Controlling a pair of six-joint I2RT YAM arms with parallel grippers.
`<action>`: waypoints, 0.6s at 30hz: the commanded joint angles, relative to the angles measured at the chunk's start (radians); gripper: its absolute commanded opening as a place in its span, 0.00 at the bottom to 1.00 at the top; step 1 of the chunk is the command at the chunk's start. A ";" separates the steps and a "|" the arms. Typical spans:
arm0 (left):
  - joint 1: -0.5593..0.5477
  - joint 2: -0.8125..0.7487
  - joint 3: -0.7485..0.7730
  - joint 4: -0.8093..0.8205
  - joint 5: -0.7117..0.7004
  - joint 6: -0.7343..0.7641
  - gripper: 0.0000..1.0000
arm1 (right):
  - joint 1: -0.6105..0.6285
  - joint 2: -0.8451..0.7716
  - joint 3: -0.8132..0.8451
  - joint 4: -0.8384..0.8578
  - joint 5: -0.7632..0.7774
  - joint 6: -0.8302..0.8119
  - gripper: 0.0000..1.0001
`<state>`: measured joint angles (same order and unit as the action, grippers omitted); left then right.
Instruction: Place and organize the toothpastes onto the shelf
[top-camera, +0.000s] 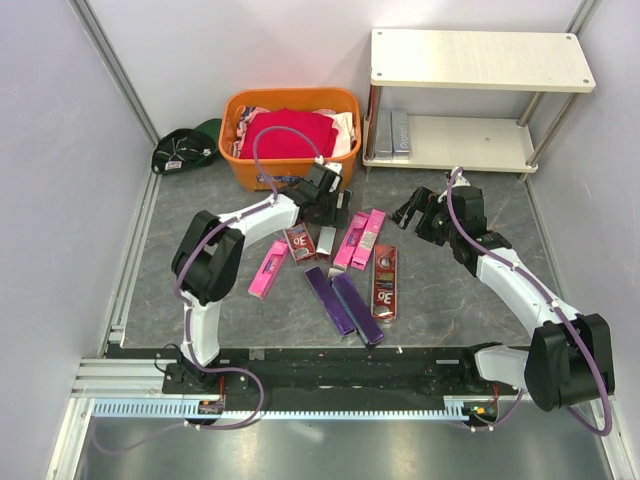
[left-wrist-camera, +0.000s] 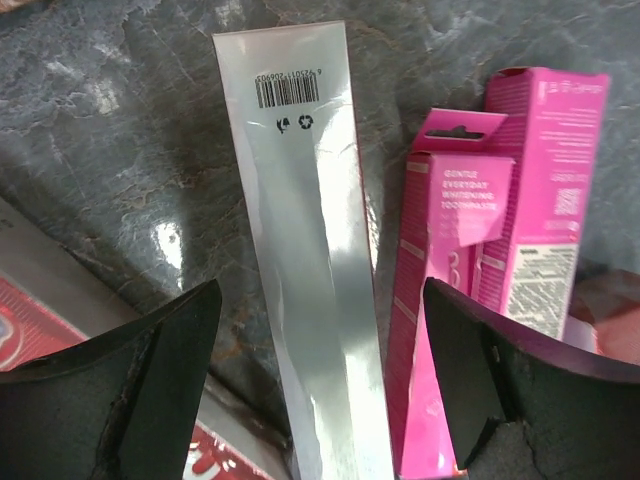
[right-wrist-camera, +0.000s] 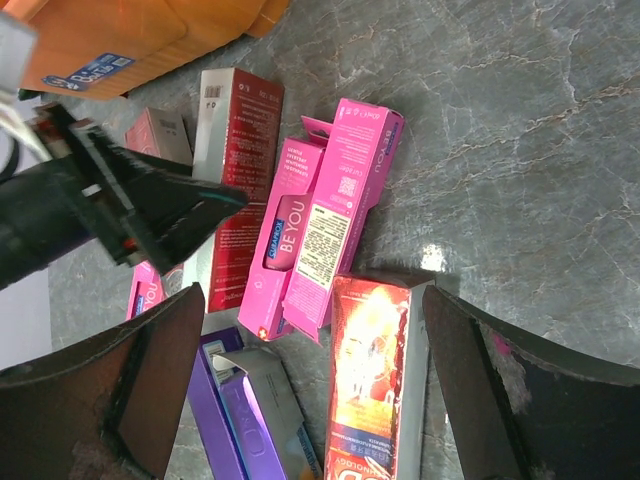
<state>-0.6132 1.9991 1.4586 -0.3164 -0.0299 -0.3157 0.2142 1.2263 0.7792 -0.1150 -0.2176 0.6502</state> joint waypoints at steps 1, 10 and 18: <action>-0.005 0.070 0.065 -0.009 -0.076 0.018 0.83 | 0.004 -0.022 0.006 0.008 -0.019 0.009 0.98; -0.008 0.087 0.102 -0.026 -0.065 -0.008 0.49 | 0.004 -0.028 0.023 -0.011 -0.017 -0.004 0.98; -0.007 -0.095 0.120 -0.026 0.022 0.032 0.40 | 0.002 -0.013 0.066 -0.011 -0.040 -0.009 0.98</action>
<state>-0.6189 2.0769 1.5253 -0.3710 -0.0677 -0.3210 0.2142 1.2251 0.7853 -0.1402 -0.2367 0.6498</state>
